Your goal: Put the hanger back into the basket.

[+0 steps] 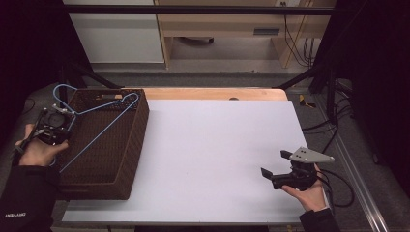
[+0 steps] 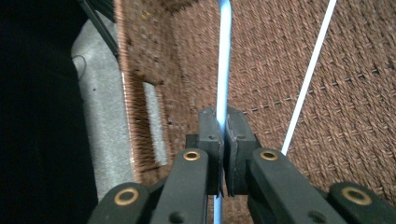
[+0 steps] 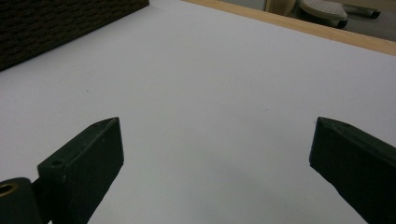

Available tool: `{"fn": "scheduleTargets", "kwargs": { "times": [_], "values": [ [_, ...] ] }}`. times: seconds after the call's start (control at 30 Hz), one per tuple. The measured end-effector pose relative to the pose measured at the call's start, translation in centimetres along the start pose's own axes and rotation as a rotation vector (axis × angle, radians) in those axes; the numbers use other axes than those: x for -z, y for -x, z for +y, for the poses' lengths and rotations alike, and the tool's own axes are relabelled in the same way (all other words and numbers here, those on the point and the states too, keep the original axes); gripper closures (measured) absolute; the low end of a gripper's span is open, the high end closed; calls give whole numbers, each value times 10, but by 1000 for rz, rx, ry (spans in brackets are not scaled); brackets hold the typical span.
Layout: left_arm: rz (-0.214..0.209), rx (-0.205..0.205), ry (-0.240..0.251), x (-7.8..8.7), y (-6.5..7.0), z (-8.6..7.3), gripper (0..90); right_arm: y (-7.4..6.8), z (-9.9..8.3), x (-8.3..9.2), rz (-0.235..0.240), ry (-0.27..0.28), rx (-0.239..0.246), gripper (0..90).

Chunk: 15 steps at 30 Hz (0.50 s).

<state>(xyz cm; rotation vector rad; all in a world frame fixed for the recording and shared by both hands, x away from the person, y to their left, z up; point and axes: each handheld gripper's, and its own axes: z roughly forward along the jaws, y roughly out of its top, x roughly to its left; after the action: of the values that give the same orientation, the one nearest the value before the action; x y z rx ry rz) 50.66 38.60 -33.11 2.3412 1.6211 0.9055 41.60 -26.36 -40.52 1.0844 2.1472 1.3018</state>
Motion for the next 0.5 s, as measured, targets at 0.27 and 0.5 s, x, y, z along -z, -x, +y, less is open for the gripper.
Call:
{"fn": "scheduleTargets", "kwargs": {
  "times": [0.27,0.5],
  "values": [
    [-40,-4,-26,-26,16,-3,870,0,0,0,1,0,1,35],
    [-88,3,-48,-41,24,-9,864,0,0,0,1,-2,3,35]
  ]
}}
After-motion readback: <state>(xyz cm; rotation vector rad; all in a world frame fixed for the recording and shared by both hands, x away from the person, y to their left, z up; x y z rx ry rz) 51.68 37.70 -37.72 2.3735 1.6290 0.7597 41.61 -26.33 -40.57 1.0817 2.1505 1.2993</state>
